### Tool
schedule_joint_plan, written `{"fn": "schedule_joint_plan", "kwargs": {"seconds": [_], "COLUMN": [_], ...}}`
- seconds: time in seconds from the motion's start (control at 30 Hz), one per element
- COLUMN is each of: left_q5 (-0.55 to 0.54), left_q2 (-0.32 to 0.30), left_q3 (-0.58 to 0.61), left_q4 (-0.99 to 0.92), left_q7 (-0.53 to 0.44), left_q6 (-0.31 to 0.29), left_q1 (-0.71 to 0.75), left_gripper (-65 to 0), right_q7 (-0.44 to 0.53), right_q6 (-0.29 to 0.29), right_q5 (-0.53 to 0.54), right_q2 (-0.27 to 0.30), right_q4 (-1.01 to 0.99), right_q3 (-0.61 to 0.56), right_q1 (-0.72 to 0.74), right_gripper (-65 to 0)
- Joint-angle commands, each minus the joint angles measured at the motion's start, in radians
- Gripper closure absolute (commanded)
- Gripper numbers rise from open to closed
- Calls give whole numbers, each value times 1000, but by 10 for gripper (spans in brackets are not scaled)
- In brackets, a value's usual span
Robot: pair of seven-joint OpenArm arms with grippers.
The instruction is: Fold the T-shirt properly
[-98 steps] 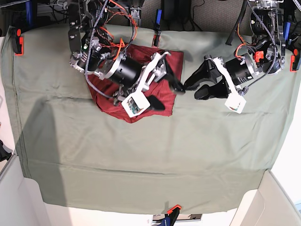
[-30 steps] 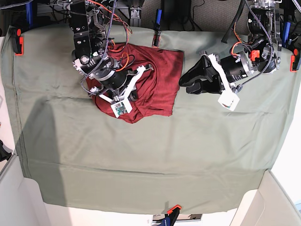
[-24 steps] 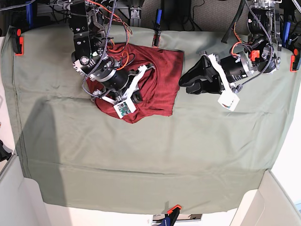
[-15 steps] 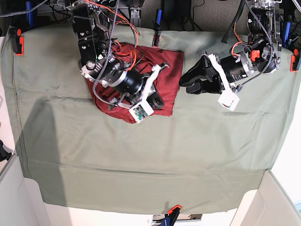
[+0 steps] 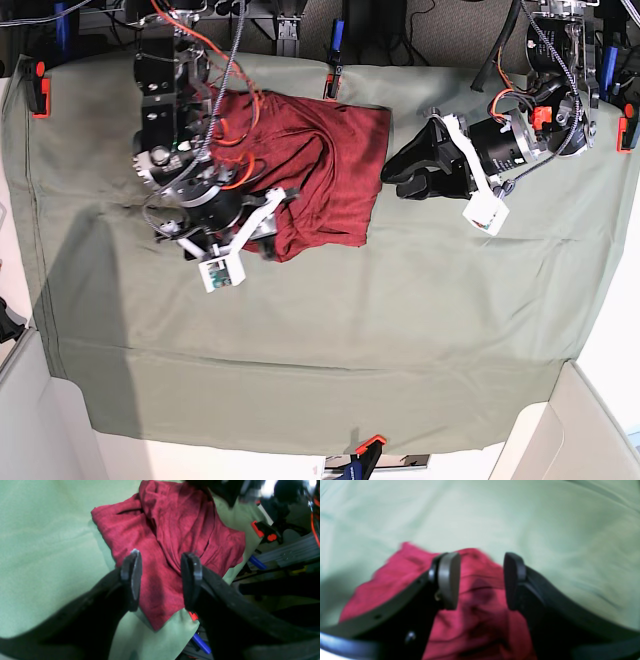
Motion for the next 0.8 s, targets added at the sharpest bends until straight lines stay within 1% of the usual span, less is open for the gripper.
{"fn": "schedule_joint_plan", "kwargs": {"seconds": [0.0,0.03,0.13,0.3,0.4,0.43,0.47,0.57,0.6,0.63,0.7,0.73,0.77], "left_q5": [-21,-21,-21,-22,-21,-21,-21,-20,-20,-20,-21,-21,-21], "left_q2": [-11,-11,-11,-11,-11,-11,-11,-11,-11,-11,-11,-11,-11], "left_q3": [-6,-5,-5,-5,-5,-5,-5,-6,-5,-6,-5,-6,-5], "left_q4": [14,14,14,14,14,14,14,14,14,14,14,14,14], "left_q7": [-21,-21,-21,-22,-22,-22,-22,-22,-22,-22,-22,-22,-22], "left_q6": [-6,-6,-6,-6,-6,-6,-6,-6,-6,-6,-6,-6,-6], "left_q1": [-8,-8,-4,0,4,7,9,8,8,8,9,9,9], "left_gripper": [-253,-253,-253,-253,-253,-253,-253,-253,-253,-253,-253,-253,-253], "right_q7": [14,15,20,21,18,16,14,15,15,15,15,15,15], "right_q6": [3,8,25,62,64,64,64,64,64,64,66,75,97], "right_q5": [33,50,53,53,54,54,56,57,57,57,57,57,57], "right_q2": [6,17,31,32,32,32,31,31,31,31,31,31,31], "right_q4": [15,15,-2,-172,-224,-223,-222,-222,-220,-218,-210,-204,-197], "right_q3": [9,15,15,-5,-24,-30,-36,-60,-70,-82,-113,-129,-146], "right_q1": [21,23,27,84,112,112,112,113,113,113,113,113,113], "right_gripper": [-287,-287,-287,-286,-286,-276,-245,-79,-32,0,0,0,0]}}
